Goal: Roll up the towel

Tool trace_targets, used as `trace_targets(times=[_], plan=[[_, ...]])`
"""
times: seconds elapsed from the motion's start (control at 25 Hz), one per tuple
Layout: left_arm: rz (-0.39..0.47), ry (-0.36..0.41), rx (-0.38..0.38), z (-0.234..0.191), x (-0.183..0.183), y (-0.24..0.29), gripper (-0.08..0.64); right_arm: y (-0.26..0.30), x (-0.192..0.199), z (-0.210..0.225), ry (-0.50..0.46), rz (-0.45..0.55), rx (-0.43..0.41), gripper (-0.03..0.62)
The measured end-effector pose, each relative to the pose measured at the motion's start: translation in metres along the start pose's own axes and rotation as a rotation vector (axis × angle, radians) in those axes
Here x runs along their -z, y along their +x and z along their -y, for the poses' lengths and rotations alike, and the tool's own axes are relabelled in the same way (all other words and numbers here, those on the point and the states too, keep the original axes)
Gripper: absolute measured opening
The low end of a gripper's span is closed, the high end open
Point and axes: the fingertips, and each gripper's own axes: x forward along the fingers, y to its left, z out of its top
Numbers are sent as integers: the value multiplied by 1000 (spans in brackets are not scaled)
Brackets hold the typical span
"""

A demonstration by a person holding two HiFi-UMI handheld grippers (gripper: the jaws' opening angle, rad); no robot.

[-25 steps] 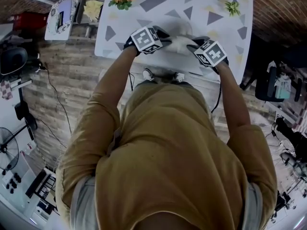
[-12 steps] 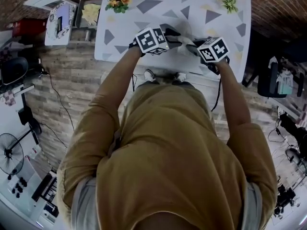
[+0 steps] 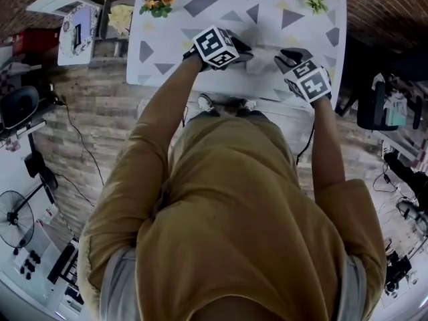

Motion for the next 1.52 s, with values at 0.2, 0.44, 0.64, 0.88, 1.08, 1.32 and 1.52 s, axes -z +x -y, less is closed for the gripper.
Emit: trace_targets(times=[0.2,0.44,0.64,0.88,1.08,1.32,1.52], plan=[[-11,12,8,0,0,2,146,1,-24,-24,-113,75,37,78],[-3,124,-52,3,-4,-3,147,63,3,-51,-244,-52,0,75],[70,185,-217,16,3,-37,146,68,8,-49,-242,-75,-6,75],[38,173,-343,8,41,-40,146,71,11,-49,-231,-73,15,74],[16,186,-378,5,43,-36,146,66,7,-47,-246,-63,44,77],[75,267,-438,21,34,-55,146,43,11,-68,-399,-10,41,130],[3,398,-427,41,50,-42,150,60,26,-79,-464,-59,58,224]])
